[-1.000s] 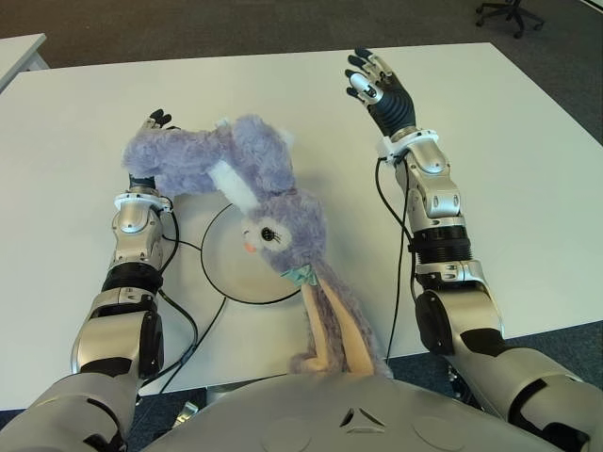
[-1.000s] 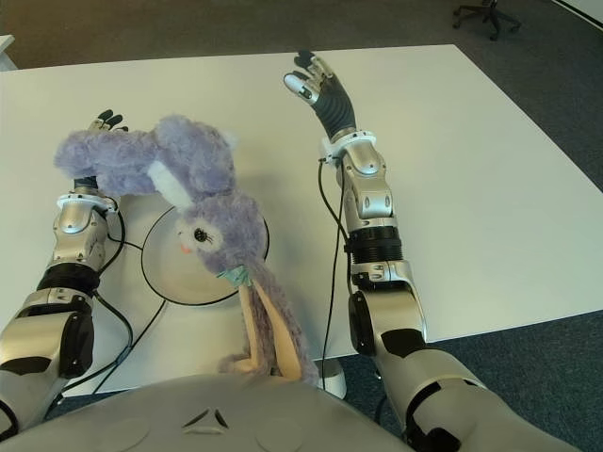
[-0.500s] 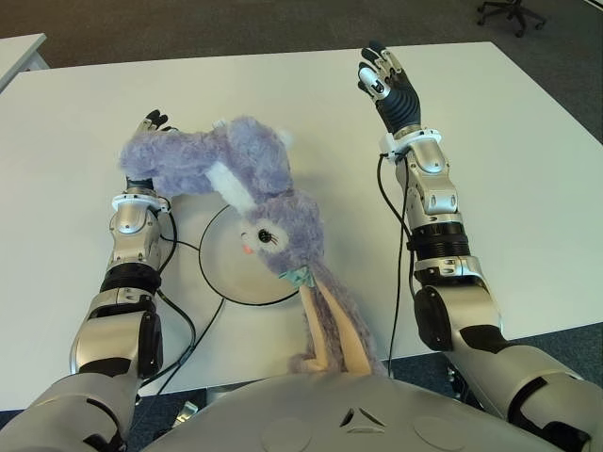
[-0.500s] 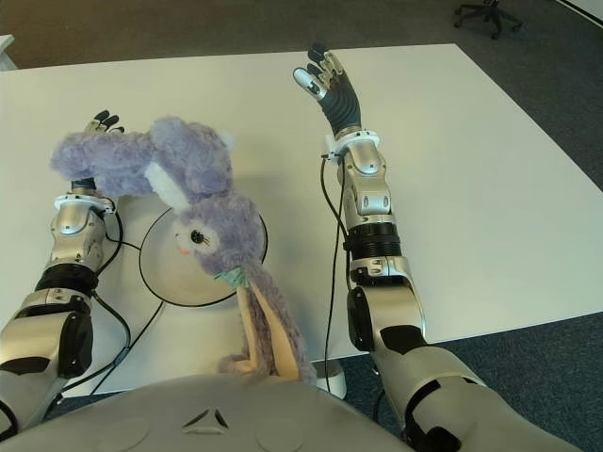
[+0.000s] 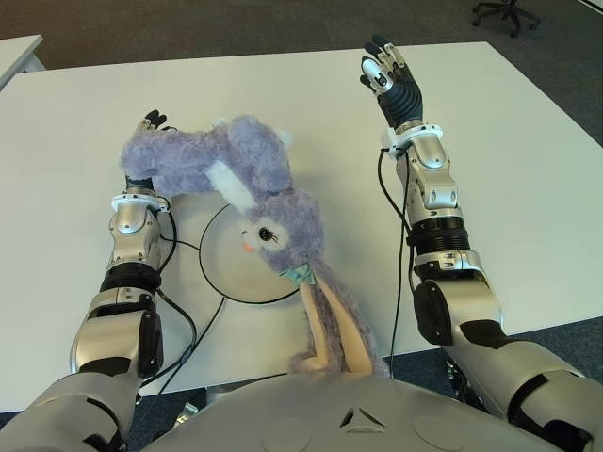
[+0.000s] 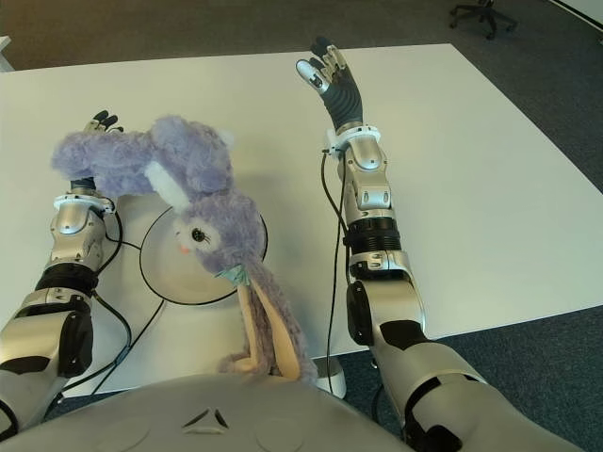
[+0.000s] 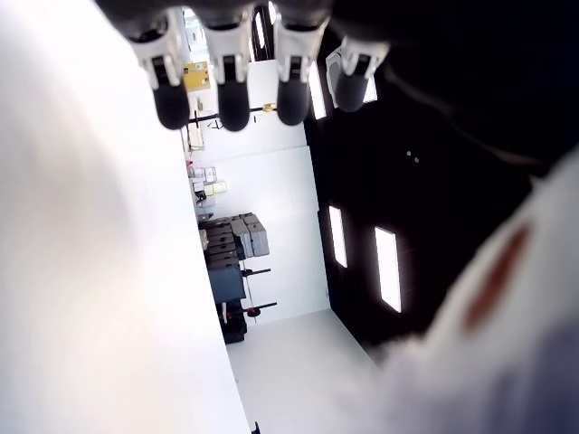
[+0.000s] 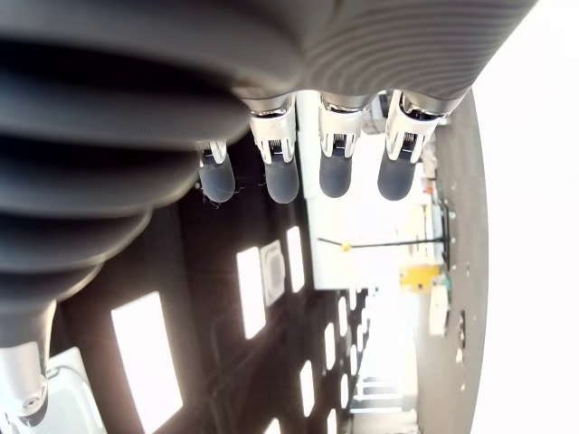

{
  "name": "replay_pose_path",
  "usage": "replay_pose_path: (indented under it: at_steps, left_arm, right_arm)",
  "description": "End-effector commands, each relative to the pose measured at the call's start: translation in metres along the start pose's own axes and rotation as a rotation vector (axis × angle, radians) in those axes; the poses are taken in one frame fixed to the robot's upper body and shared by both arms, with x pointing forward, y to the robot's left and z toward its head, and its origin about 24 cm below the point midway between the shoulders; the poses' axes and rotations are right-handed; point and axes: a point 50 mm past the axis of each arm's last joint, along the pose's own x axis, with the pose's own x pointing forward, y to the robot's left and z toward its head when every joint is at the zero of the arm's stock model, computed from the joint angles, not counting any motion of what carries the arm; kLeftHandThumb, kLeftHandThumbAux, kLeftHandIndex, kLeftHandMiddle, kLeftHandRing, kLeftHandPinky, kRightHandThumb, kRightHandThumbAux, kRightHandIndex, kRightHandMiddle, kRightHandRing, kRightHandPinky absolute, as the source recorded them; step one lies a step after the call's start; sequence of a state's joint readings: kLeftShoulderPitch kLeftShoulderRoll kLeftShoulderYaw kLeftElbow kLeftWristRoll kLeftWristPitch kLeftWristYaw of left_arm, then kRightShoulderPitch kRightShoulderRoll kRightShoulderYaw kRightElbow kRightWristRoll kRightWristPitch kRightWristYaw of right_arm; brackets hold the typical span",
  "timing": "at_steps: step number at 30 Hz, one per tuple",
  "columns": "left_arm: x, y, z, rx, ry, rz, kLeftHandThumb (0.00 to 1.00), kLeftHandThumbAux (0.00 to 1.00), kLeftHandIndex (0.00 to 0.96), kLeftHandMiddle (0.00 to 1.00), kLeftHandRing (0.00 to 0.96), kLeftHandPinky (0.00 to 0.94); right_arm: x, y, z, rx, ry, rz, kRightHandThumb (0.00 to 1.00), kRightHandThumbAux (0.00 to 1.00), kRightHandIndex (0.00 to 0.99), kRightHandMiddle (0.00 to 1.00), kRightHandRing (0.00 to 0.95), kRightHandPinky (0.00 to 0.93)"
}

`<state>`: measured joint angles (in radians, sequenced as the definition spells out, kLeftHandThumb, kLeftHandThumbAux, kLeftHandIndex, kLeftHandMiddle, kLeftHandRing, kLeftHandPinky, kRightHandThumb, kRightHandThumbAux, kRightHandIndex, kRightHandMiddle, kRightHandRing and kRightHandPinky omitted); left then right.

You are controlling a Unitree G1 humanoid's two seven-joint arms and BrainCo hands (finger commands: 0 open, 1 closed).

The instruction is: Put the doll into the plate.

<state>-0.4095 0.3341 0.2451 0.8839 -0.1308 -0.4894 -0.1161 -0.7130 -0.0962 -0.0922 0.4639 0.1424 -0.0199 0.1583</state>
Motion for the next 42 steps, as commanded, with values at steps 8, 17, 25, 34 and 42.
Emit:
replay_pose_path:
  at_steps: [8, 17, 25, 34, 42]
  left_arm:
    - [-0.030, -0.006, -0.040, -0.013, 0.160, -0.007, 0.000, 0.438, 0.039, 0.107, 0.110, 0.128]
    - [-0.030, -0.006, -0.040, -0.013, 0.159, -0.009, 0.000, 0.441, 0.041, 0.099, 0.103, 0.120]
    - [-0.032, -0.006, -0.040, -0.018, 0.151, -0.013, 0.000, 0.434, 0.036, 0.097, 0.107, 0.152]
    - [-0.033, -0.006, -0.039, -0.014, 0.137, -0.023, 0.000, 0.425, 0.034, 0.097, 0.112, 0.157]
    - [-0.034, -0.006, -0.040, -0.018, 0.132, -0.022, 0.000, 0.429, 0.041, 0.092, 0.104, 0.140]
  right_arm:
    - [-0.001, -0.001, -0.003, -0.010, 0.010, 0.000, 0.040, 0.545, 0.031, 0.032, 0.031, 0.062]
    - [-0.004, -0.005, -0.013, -0.008, 0.037, -0.015, 0.049, 0.550, 0.043, 0.040, 0.041, 0.085]
    - [-0.008, -0.005, -0.025, 0.005, 0.063, -0.021, 0.040, 0.568, 0.056, 0.063, 0.069, 0.118]
    - [-0.012, -0.005, -0.040, 0.019, 0.103, -0.018, 0.054, 0.557, 0.064, 0.082, 0.092, 0.130]
    - [-0.016, -0.004, -0.050, 0.026, 0.129, -0.013, 0.057, 0.543, 0.060, 0.073, 0.078, 0.109]
